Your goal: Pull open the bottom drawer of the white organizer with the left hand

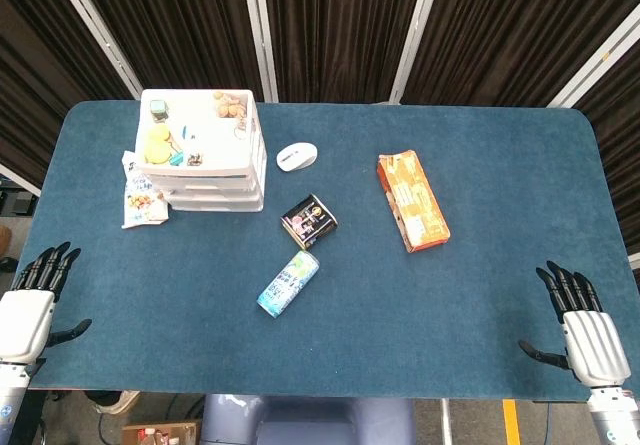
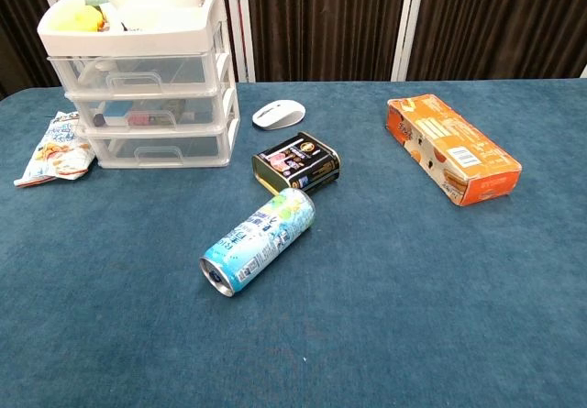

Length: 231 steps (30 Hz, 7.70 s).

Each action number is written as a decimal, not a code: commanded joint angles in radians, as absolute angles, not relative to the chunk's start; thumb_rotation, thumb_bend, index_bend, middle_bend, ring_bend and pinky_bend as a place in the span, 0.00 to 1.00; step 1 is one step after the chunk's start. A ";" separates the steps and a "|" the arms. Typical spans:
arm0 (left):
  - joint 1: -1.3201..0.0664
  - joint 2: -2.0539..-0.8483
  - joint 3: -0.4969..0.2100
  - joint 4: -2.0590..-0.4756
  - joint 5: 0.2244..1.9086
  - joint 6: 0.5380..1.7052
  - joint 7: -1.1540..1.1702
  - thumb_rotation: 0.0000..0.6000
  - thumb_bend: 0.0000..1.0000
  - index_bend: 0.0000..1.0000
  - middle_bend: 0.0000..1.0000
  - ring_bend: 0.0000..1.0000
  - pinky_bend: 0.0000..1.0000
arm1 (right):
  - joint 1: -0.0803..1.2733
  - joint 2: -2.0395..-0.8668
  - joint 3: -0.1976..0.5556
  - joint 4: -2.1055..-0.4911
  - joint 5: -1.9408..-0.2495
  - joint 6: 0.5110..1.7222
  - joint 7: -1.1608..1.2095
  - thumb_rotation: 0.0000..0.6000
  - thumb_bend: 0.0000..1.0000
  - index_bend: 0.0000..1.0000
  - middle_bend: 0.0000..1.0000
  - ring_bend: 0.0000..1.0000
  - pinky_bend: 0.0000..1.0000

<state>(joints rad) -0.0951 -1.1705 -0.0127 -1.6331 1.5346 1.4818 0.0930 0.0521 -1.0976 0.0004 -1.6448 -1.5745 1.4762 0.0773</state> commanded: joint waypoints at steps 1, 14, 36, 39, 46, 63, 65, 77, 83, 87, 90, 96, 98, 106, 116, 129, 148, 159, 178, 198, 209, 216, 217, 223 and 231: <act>-0.095 -1.171 -0.013 -1.633 1.534 1.481 0.093 1.00 0.03 0.03 0.00 0.00 0.13 | 0.052 -1.097 0.001 -1.646 -1.574 1.476 0.078 1.00 0.11 0.00 0.00 0.00 0.02; -0.096 -1.170 -0.015 -1.635 1.525 1.474 0.091 1.00 0.03 0.03 0.00 0.00 0.13 | 0.053 -1.097 0.000 -1.649 -1.573 1.472 0.076 1.00 0.11 0.00 0.00 0.00 0.02; -0.197 -1.208 -0.186 -1.807 1.164 1.272 -0.046 1.00 0.59 0.15 0.91 0.86 0.83 | 0.053 -1.094 -0.001 -1.655 -1.573 1.468 0.081 1.00 0.11 0.00 0.00 0.00 0.02; -0.231 -1.230 -0.226 -1.832 1.068 1.226 -0.042 1.00 0.60 0.16 0.96 0.91 0.87 | 0.055 -1.093 -0.001 -1.655 -1.570 1.464 0.085 1.00 0.11 0.00 0.00 0.00 0.02; -0.330 -1.289 -0.324 -1.867 0.782 1.103 -0.043 1.00 0.63 0.16 0.98 0.95 0.90 | 0.058 -1.090 0.000 -1.654 -1.567 1.456 0.095 1.00 0.11 0.00 0.00 0.00 0.02; -0.548 -1.422 -0.461 -1.722 0.321 0.873 -0.092 1.00 0.65 0.14 0.99 0.96 0.90 | 0.075 -1.078 0.005 -1.664 -1.541 1.416 0.132 1.00 0.11 0.00 0.00 0.00 0.02; -0.567 -1.433 -0.475 -1.701 0.291 0.843 -0.106 1.00 0.65 0.14 0.99 0.96 0.90 | 0.078 -1.077 0.006 -1.666 -1.536 1.409 0.137 1.00 0.11 0.00 0.00 0.00 0.02; -0.676 -1.548 -0.492 -1.522 0.171 0.800 -0.132 1.00 0.66 0.14 0.99 0.96 0.90 | 0.088 -1.065 0.011 -1.677 -1.520 1.388 0.168 1.00 0.11 0.00 0.00 0.00 0.02; -0.719 -1.599 -0.494 -1.453 0.114 0.776 -0.133 1.00 0.66 0.14 0.99 0.96 0.90 | 0.086 -1.061 0.007 -1.683 -1.526 1.391 0.178 1.00 0.11 0.00 0.00 0.00 0.02; -0.743 -1.625 -0.495 -1.417 0.098 0.772 -0.125 1.00 0.66 0.14 0.99 0.96 0.90 | 0.087 -1.058 0.008 -1.685 -1.522 1.388 0.184 1.00 0.11 0.00 0.00 0.00 0.02; -0.755 -1.640 -0.502 -1.395 0.087 0.761 -0.128 1.00 0.66 0.14 0.99 0.96 0.90 | 0.087 -1.057 0.008 -1.686 -1.523 1.389 0.186 1.00 0.11 0.00 0.00 0.00 0.02; -0.767 -1.663 -0.513 -1.364 0.072 0.735 -0.143 1.00 0.66 0.14 0.99 0.96 0.90 | 0.087 -1.056 0.008 -1.687 -1.522 1.387 0.190 1.00 0.11 0.00 0.00 0.00 0.02; -0.771 -1.672 -0.516 -1.352 0.068 0.727 -0.148 1.00 0.66 0.14 0.99 0.96 0.90 | 0.087 -1.055 0.007 -1.688 -1.523 1.388 0.191 1.00 0.11 0.00 0.00 0.00 0.02; -0.782 -1.704 -0.531 -1.318 0.084 0.717 -0.169 1.00 0.66 0.14 0.99 0.96 0.90 | 0.086 -1.055 0.007 -1.690 -1.520 1.388 0.190 1.00 0.11 0.00 0.00 0.00 0.02; -0.781 -1.726 -0.542 -1.306 0.129 0.739 -0.187 1.00 0.66 0.14 0.99 0.96 0.90 | 0.085 -1.054 0.007 -1.691 -1.518 1.388 0.189 1.00 0.11 0.00 0.00 0.00 0.02; -0.792 -1.758 -0.549 -1.269 0.140 0.726 -0.192 1.00 0.66 0.21 0.99 0.96 0.90 | 0.085 -1.055 0.007 -1.692 -1.518 1.389 0.187 1.00 0.11 0.00 0.00 0.00 0.02; -0.731 -1.712 -0.506 -1.390 0.169 0.727 -0.195 1.00 0.66 0.26 0.99 0.96 0.90 | 0.083 -1.057 0.005 -1.694 -1.519 1.391 0.182 1.00 0.11 0.00 0.00 0.00 0.02; -0.651 -1.626 -0.447 -1.523 0.269 0.717 -0.202 1.00 0.65 0.11 0.99 0.96 0.90 | 0.083 -1.057 0.005 -1.694 -1.520 1.392 0.180 1.00 0.11 0.00 0.00 0.00 0.02; -0.640 -1.576 -0.321 -1.644 0.619 1.022 0.069 1.00 0.65 0.17 0.99 0.96 0.90 | 0.081 -1.062 0.006 -1.692 -1.519 1.395 0.171 1.00 0.11 0.00 0.00 0.00 0.02; -0.856 -1.624 -0.364 -1.502 0.189 1.054 0.555 1.00 0.65 0.26 1.00 0.97 0.92 | 0.082 -1.059 0.006 -1.694 -1.519 1.393 0.178 1.00 0.11 0.00 0.00 0.00 0.02; -0.831 -1.572 -0.342 -1.613 0.180 1.051 0.548 1.00 0.65 0.33 1.00 0.97 0.92 | 0.081 -1.060 0.005 -1.692 -1.523 1.396 0.177 1.00 0.11 0.00 0.00 0.00 0.02; -0.794 -1.527 -0.316 -1.689 0.214 1.044 0.507 1.00 0.66 0.33 1.00 0.97 0.92 | 0.081 -1.062 0.004 -1.692 -1.521 1.395 0.171 1.00 0.11 0.00 0.00 0.00 0.02; -0.789 -1.522 -0.312 -1.698 0.220 1.042 0.501 1.00 0.65 0.34 1.00 0.97 0.92 | 0.080 -1.062 0.005 -1.692 -1.521 1.395 0.171 1.00 0.11 0.00 0.00 0.00 0.02; -0.768 -1.495 -0.295 -1.750 0.257 1.032 0.465 1.00 0.66 0.33 1.00 0.97 0.92 | 0.081 -1.063 0.005 -1.693 -1.518 1.394 0.168 1.00 0.11 0.00 0.00 0.00 0.02; -0.742 -1.474 -0.261 -1.784 0.353 1.057 0.431 1.00 0.43 0.12 0.97 0.92 0.92 | 0.080 -1.063 0.005 -1.693 -1.519 1.393 0.168 1.00 0.11 0.00 0.00 0.00 0.02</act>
<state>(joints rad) -0.7493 -1.4792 -0.2705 -1.7792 0.3350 1.0485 0.4402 0.0805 -1.0627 0.0047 -1.6929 -1.5187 1.3934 0.1682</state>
